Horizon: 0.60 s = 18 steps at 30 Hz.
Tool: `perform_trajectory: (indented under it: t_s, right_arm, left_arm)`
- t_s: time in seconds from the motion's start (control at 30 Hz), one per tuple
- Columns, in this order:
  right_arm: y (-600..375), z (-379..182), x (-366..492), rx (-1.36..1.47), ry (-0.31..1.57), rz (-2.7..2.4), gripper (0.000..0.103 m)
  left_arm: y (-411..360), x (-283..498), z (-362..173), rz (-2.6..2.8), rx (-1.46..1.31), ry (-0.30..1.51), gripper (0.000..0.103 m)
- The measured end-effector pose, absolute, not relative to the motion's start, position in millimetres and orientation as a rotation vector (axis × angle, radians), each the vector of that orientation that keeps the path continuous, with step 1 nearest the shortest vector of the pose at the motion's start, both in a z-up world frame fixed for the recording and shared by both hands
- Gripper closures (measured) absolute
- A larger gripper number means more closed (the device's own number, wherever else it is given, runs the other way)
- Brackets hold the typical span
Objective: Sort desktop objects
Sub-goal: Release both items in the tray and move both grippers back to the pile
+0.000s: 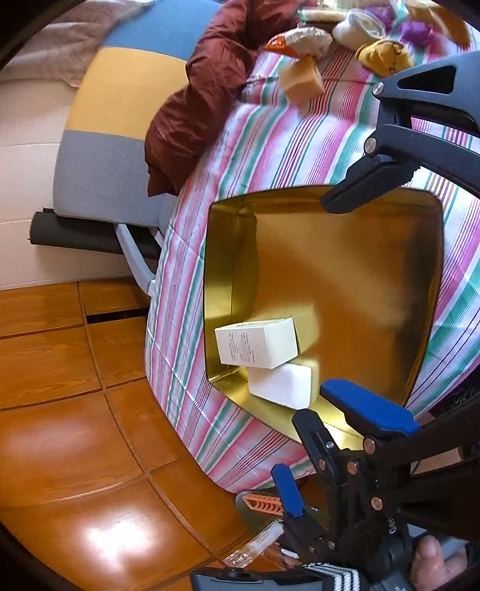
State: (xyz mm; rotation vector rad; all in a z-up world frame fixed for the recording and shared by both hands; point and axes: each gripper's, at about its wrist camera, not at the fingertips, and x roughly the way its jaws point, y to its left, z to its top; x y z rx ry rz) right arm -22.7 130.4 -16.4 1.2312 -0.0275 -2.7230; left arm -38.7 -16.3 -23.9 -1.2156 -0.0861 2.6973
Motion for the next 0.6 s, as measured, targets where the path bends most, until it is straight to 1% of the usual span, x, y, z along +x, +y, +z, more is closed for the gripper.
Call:
perform_trajectory:
  t_s: [0.2, 0.43, 0.6]
  right_arm:
    - [139, -18, -5, 1.221, -0.016, -2.759, 0.011]
    - [159, -21, 18, 1.228, -0.01, -2.834, 0.006]
    - [196, -21, 43, 1.247, -0.088, -2.905, 0.006]
  left_arm:
    - [-12, -33, -21, 2.661, -1.176, -0.131, 0.014]
    - [-1, -28, -19, 2.622, -1.149, -0.126, 0.014]
    - [8, -28, -22, 2.554, -1.167, -0.166, 0.014]
